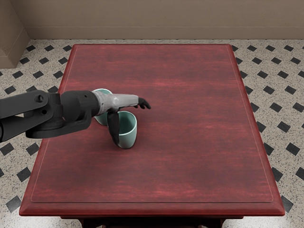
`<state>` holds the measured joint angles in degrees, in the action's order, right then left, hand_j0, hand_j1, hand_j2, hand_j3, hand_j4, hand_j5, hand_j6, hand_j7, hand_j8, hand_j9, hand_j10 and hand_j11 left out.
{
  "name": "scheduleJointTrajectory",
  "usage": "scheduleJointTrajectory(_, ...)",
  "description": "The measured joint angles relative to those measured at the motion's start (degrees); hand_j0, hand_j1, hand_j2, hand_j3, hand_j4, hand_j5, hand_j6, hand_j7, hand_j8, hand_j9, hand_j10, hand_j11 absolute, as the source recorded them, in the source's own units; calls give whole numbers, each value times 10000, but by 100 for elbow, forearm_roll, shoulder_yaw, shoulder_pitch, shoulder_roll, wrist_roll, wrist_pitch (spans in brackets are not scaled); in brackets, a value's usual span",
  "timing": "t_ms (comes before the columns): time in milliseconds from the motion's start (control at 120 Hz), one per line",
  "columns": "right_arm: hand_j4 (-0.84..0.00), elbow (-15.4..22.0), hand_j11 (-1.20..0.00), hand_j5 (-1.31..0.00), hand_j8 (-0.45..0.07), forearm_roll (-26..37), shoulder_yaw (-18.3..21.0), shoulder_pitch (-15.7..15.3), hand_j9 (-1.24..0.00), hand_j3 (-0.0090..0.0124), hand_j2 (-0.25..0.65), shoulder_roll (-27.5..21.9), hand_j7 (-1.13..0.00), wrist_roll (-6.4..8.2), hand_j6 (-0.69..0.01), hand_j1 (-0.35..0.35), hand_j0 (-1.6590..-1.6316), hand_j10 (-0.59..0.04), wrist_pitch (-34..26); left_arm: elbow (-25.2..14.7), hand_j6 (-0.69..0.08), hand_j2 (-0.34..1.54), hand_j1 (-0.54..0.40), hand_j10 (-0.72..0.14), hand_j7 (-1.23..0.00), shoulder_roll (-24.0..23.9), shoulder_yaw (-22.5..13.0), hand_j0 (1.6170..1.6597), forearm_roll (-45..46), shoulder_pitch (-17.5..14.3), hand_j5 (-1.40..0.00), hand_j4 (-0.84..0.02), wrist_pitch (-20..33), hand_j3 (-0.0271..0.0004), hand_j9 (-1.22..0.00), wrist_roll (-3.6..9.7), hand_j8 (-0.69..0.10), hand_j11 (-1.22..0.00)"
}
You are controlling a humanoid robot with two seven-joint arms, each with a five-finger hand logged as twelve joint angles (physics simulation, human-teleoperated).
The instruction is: Pick up cup and place in cup with left hand
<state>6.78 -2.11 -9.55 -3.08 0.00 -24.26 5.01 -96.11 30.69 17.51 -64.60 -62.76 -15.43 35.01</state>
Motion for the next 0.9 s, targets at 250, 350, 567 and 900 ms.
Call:
scheduleJointTrajectory(250, -4, 0, 0, -1, -4, 0, 0, 0, 0, 0, 1, 0, 0, 0, -5, -3491, -16581, -3, 0, 4, -2537, 1655, -764, -2542, -3366, 7, 1, 16579, 8, 0, -3377, -2519, -22, 0, -3358, 0, -2544, -3352)
scheduleJointTrajectory(350, -3, 2, 0, -1, -4, 0, 1, 0, 0, 0, 1, 0, 0, 0, -5, -3491, -16581, -2, 1, 4, -2871, 1283, -678, -2870, -3761, 16, -1, 16580, 15, 0, -3769, -2858, -30, 0, -3756, 0, -2875, -3752)
scheduleJointTrajectory(567, -3, 4, 0, -1, -3, 1, 5, 0, 0, 0, 1, 0, 0, 0, -5, -3491, -16581, -2, 7, 5, -3506, 916, -818, -3506, -4594, 29, 6, 16577, 56, -8, -4597, -3498, -39, 0, -4582, -1, -3310, -4581)
scheduleJointTrajectory(900, -3, 8, 0, -1, -3, 8, 5, 0, 0, 0, 1, 0, 0, -1, -4, -3491, -16581, -1, 9, 14, -4153, 564, -899, -3538, -5718, 34, 40, 16561, 114, -41, -5709, -4253, -78, 0, -5720, -1, -3106, -5710)
